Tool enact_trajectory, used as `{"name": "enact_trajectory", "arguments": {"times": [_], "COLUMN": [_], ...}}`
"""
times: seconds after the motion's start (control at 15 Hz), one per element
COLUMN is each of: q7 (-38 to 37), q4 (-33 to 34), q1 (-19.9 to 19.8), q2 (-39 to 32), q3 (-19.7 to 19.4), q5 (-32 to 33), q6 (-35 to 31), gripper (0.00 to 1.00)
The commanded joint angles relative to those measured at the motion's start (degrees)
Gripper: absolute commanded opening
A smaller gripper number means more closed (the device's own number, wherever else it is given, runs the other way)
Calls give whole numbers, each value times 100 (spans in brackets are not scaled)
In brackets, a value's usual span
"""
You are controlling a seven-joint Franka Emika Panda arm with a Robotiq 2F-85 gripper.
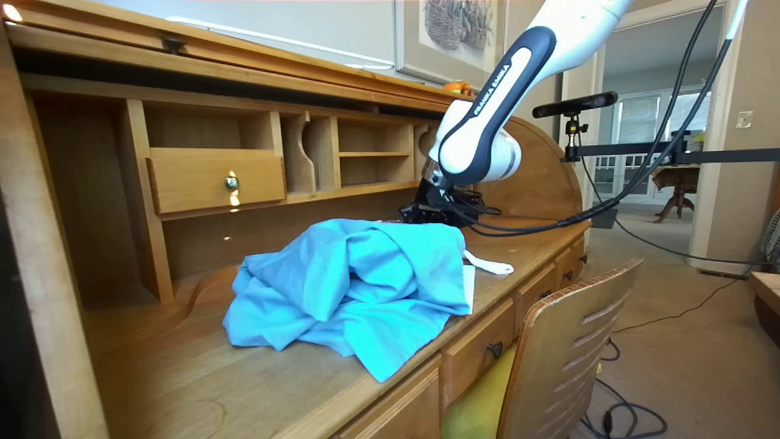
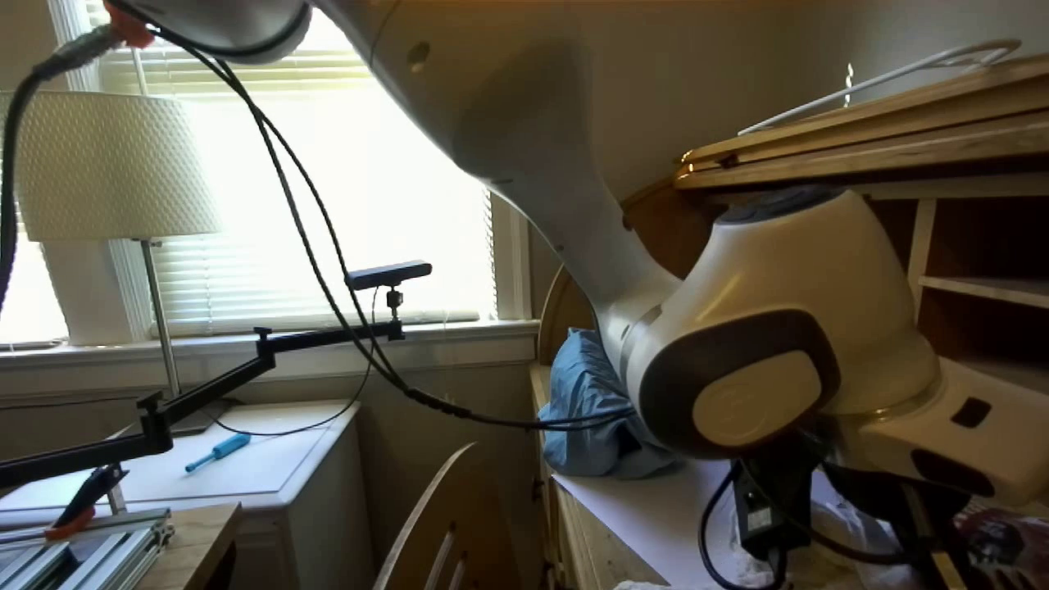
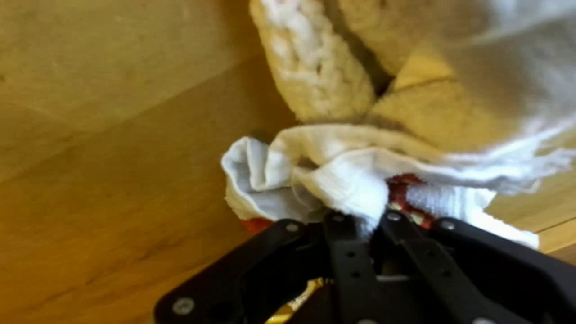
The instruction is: Use the white towel to wipe the desk
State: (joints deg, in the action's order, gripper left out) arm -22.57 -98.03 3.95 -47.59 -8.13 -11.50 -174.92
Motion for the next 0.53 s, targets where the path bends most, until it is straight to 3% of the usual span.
{"name": "enact_trajectory", "arguments": {"times": [0.0,0.07,0.27,0.47], "q7": [-35,-15,5,110], "q4": [203,157,-130,-260], "q1": [246,313,480,338], "q2": [-471,-482,-203,171], "q3": [-380,-470,-656,-445], "q5": [-129,-206,-252,-51], "q6": [-1100,-1076,-94,779], "gripper": [2,2,2,2]}}
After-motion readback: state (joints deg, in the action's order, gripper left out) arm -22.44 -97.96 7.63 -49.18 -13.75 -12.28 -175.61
